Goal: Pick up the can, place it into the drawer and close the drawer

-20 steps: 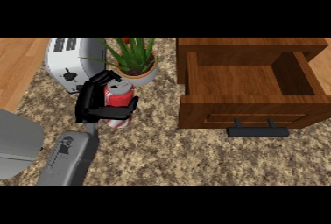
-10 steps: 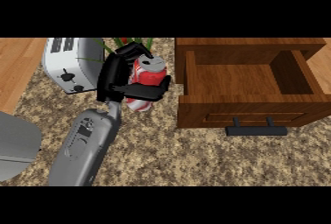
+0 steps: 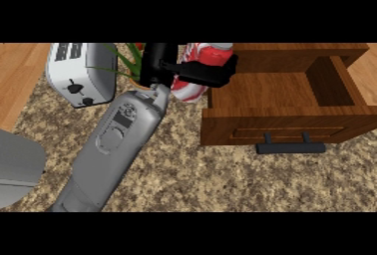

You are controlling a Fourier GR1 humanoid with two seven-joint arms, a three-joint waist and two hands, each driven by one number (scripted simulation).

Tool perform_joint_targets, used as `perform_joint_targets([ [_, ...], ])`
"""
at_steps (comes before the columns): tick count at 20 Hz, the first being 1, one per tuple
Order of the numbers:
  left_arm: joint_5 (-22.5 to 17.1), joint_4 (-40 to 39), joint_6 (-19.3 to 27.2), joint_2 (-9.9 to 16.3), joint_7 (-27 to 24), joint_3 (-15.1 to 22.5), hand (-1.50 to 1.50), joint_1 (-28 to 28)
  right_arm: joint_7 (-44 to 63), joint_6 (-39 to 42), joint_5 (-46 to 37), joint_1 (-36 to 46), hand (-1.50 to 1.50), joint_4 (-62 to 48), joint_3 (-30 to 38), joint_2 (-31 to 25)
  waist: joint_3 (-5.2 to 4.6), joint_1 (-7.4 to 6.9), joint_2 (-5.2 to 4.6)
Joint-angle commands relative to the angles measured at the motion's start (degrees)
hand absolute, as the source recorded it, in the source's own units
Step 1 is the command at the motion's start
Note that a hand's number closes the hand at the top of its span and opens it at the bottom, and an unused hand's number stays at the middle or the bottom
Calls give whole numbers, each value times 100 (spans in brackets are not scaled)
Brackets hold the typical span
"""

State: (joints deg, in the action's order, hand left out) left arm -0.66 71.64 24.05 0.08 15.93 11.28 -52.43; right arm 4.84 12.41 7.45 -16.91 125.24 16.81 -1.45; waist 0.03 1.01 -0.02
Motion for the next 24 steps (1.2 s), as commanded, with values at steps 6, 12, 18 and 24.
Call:
perform_joint_targets([
  [6,-412,-1439,365,-8,101,18,150,-1608,289,133,358,185,-150,-44,443,-360,0,38,-9],
  [12,-1017,-2452,888,-8,-139,471,150,-2419,261,23,82,193,-150,-10,129,-98,2,131,-26],
  [18,-1445,-3459,794,-8,-631,581,150,-2839,-208,117,-81,287,-150,-410,81,-89,9,238,-74],
  [24,-1791,-4035,828,-8,-674,808,150,-3341,146,-43,-238,421,-150,-198,-130,-25,8,246,-68],
])
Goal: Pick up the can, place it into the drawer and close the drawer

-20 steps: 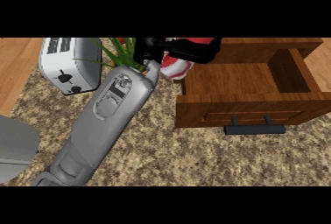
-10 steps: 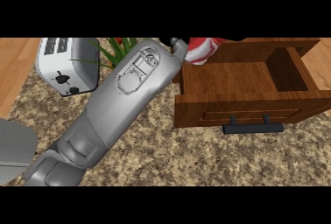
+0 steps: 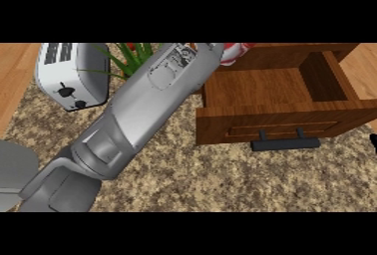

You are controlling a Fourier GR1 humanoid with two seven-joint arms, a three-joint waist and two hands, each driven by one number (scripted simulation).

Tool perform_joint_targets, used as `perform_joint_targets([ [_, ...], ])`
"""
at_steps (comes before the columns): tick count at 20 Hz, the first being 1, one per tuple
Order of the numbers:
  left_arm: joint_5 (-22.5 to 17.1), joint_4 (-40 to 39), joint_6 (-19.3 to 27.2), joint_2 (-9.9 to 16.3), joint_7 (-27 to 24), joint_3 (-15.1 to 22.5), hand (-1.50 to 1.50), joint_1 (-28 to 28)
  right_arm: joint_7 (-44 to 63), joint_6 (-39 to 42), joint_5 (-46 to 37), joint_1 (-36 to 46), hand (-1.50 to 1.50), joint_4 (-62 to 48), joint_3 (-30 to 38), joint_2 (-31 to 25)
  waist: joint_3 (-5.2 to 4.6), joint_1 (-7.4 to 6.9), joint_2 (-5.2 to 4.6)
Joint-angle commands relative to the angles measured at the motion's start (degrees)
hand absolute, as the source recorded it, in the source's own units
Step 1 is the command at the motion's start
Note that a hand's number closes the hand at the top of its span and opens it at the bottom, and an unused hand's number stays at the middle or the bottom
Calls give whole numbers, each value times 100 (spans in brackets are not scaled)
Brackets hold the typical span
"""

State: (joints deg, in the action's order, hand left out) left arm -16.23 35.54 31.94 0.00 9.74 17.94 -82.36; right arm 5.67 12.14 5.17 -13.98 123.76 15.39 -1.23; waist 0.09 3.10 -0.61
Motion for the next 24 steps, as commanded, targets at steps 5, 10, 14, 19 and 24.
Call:
perform_joint_targets([
  [5,-675,-786,192,0,-354,470,150,-300,-41,86,65,96,-150,-97,-6,-50,8,213,-43],
  [10,-852,-936,409,0,-693,843,150,-209,262,-132,-116,382,-150,-79,-168,7,4,194,-47],
  [14,-991,-1127,482,0,-859,1071,150,-148,190,-19,59,515,-150,-129,-31,-150,7,290,-76],
  [19,-1058,-1379,556,0,-847,1358,150,-308,87,-45,-24,751,-150,-460,-78,-150,12,355,-119],
  [24,-1136,-1513,423,0,-1309,1508,150,-11,144,-73,-18,911,-150,-454,-48,-215,8,346,-137],
])
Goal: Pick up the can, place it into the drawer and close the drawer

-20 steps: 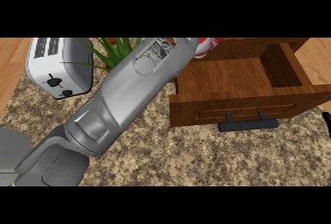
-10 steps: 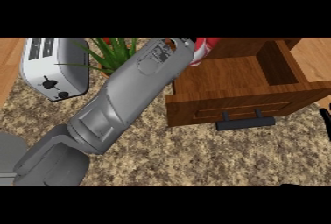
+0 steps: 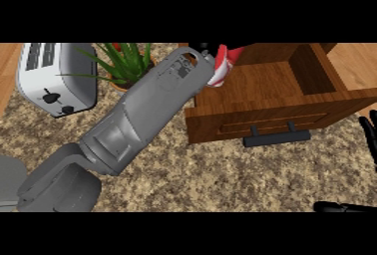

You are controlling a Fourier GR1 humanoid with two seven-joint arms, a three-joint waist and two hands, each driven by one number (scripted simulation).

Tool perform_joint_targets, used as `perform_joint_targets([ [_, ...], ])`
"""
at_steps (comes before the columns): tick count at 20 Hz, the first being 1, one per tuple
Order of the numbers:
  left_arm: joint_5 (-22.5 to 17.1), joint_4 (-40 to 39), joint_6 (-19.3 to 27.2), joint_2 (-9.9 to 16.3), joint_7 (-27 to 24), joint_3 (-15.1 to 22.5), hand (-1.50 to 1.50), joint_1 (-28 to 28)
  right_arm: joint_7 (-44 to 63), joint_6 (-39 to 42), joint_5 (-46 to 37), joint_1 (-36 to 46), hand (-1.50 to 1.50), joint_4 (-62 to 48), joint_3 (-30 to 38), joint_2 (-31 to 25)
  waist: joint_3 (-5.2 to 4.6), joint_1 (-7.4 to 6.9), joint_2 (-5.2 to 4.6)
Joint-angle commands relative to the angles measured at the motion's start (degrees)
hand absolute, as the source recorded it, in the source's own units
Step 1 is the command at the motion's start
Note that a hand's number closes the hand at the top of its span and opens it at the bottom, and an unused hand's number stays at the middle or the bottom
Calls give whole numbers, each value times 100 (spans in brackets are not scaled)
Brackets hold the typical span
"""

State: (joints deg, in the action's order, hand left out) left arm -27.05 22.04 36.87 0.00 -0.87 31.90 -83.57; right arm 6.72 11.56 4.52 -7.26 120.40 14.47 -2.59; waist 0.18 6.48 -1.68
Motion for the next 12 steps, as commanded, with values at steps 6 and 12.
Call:
perform_joint_targets([
  [6,-275,-35,495,0,-121,406,-150,240,290,-17,48,329,-150,112,2,-179,-3,114,-16],
  [12,-428,-90,842,0,-135,501,-150,150,263,-38,-28,204,-150,235,-230,14,-2,164,-28],
])
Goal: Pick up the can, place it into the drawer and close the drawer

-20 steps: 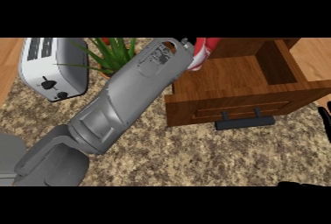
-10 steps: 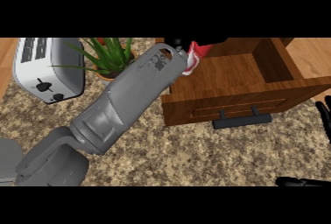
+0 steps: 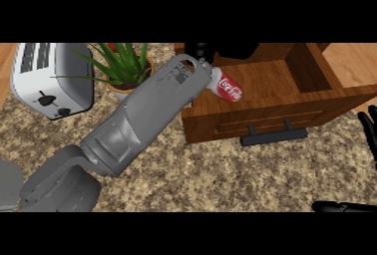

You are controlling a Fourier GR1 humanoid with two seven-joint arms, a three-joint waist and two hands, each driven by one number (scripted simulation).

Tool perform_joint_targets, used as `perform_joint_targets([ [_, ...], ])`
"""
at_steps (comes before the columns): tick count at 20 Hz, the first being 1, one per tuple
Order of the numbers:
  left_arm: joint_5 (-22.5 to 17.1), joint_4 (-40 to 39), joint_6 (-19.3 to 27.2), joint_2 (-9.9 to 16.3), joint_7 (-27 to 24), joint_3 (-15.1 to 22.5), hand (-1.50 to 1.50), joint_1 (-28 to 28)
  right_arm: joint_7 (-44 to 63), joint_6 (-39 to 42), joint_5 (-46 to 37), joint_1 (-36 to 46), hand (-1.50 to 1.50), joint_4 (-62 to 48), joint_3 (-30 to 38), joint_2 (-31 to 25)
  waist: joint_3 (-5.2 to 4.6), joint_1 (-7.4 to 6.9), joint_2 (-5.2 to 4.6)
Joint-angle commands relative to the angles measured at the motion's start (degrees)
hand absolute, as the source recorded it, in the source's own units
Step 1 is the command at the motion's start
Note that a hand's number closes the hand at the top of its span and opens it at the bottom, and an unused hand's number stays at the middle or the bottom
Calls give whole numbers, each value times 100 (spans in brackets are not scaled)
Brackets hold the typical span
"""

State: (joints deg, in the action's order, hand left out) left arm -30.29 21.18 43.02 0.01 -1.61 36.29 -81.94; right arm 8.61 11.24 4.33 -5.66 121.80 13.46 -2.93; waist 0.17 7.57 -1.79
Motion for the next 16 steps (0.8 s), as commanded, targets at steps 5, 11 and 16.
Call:
perform_joint_targets([
  [5,-313,9,163,-1,-281,-12,-150,123,10,-61,-259,-66,-150,142,-4,-59,-7,-94,12],
  [11,-608,121,252,-1,-522,-99,-150,333,-446,147,-918,12,-150,531,72,-617,-11,-8,-6],
  [16,-834,128,67,-1,-480,-209,-150,46,-467,18,-1742,342,-150,636,-365,-701,-14,-195,16],
])
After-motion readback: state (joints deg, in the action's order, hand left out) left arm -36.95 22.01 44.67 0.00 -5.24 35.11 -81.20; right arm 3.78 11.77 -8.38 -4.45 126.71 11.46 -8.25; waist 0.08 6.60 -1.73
